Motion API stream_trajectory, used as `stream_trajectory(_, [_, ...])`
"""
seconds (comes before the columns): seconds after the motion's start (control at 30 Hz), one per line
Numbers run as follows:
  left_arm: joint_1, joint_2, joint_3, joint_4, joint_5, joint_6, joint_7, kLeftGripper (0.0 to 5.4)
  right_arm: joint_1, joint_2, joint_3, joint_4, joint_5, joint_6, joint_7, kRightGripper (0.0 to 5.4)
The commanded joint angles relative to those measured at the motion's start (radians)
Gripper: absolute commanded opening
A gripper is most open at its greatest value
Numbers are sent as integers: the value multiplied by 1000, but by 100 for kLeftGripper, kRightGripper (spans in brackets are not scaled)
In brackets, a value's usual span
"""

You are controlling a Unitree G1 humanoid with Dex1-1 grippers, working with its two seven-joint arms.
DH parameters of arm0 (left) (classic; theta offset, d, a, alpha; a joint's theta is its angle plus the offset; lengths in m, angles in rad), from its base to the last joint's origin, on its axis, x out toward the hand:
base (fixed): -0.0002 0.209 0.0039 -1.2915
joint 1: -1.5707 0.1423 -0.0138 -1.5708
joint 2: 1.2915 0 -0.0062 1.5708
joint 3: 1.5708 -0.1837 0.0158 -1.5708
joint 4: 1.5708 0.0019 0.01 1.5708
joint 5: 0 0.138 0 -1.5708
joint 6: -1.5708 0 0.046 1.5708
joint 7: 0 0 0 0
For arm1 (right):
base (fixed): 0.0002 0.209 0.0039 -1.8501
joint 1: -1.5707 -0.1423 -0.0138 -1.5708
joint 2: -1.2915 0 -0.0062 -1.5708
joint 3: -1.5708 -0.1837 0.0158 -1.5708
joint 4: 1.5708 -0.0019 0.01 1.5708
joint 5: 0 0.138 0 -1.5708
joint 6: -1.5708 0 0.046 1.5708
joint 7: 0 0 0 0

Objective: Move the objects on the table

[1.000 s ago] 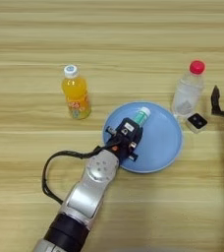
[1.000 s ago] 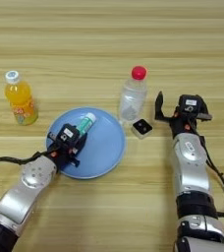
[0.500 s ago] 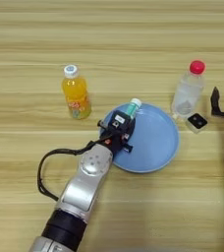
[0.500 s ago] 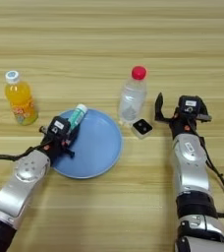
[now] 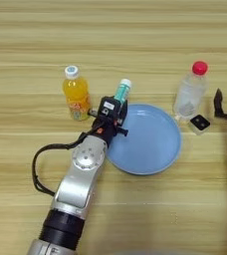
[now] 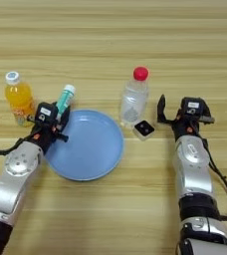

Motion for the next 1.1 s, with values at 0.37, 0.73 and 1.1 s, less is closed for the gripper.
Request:
stream_trajectory(0.37, [49,49,71,-27,1,39,28,163,-24,-10,-1,14,1,2,7,540])
stream_trajectory(0.73, [45,57,78,59,4,8,34,163,-22,-12,-2,12,2,1,8,540])
stream_trajectory(1.1, [42,55,78,105,6,-16,38,163,-22,-14,-4,14,1,1,12,540])
